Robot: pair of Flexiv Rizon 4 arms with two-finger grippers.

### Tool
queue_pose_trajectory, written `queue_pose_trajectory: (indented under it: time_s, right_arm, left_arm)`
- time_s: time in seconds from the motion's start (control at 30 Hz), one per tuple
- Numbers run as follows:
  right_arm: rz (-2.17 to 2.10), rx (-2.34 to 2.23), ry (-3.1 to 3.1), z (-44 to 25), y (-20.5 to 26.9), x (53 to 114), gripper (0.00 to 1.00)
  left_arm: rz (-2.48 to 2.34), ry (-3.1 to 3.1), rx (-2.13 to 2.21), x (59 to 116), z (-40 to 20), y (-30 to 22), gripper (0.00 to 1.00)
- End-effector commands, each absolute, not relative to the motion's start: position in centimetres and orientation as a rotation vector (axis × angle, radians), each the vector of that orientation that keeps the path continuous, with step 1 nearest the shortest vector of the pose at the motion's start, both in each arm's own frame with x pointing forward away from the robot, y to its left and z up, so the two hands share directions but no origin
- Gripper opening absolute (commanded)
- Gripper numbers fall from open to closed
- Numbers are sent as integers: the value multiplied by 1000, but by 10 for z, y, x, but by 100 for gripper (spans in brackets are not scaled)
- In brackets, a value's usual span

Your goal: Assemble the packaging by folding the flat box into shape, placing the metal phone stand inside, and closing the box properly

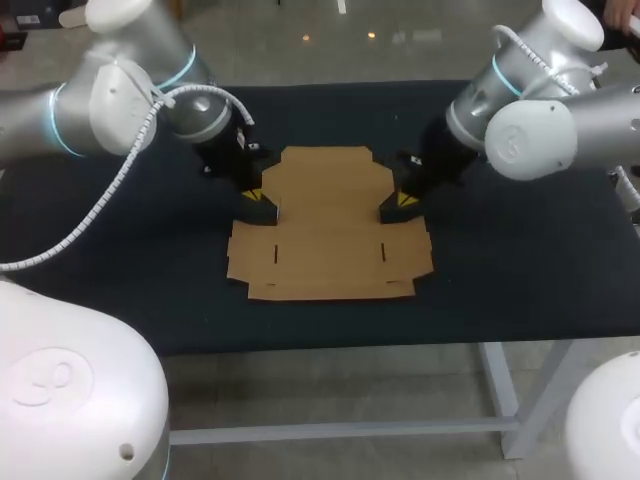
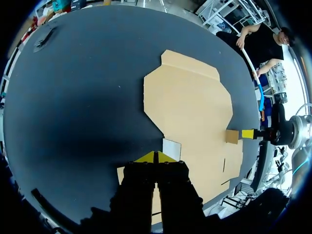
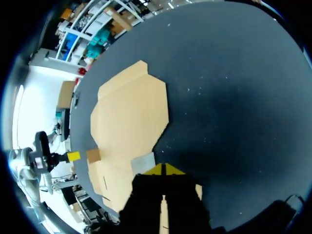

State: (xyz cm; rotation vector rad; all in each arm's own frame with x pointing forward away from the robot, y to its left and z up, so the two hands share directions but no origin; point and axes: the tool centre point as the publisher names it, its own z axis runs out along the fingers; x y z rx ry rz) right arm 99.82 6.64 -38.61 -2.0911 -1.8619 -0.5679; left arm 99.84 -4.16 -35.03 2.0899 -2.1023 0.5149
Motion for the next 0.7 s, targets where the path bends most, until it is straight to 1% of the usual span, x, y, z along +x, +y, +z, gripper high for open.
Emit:
queue_pose_trajectory:
  time_s: [0.03,0.43,0.7]
  right_arm:
    - [-547,-2043,-1850,-374,55,994,0]
    - [-570,-2019,-1836,-353,29,967,0]
    - [-586,-2000,-1831,-350,23,935,0]
  left_arm:
    - [521,-2105,2103,986,-336,-36,0]
    - [569,-2097,2100,952,-304,-22,0]
    - [592,-2111,2090,920,-297,-22,0]
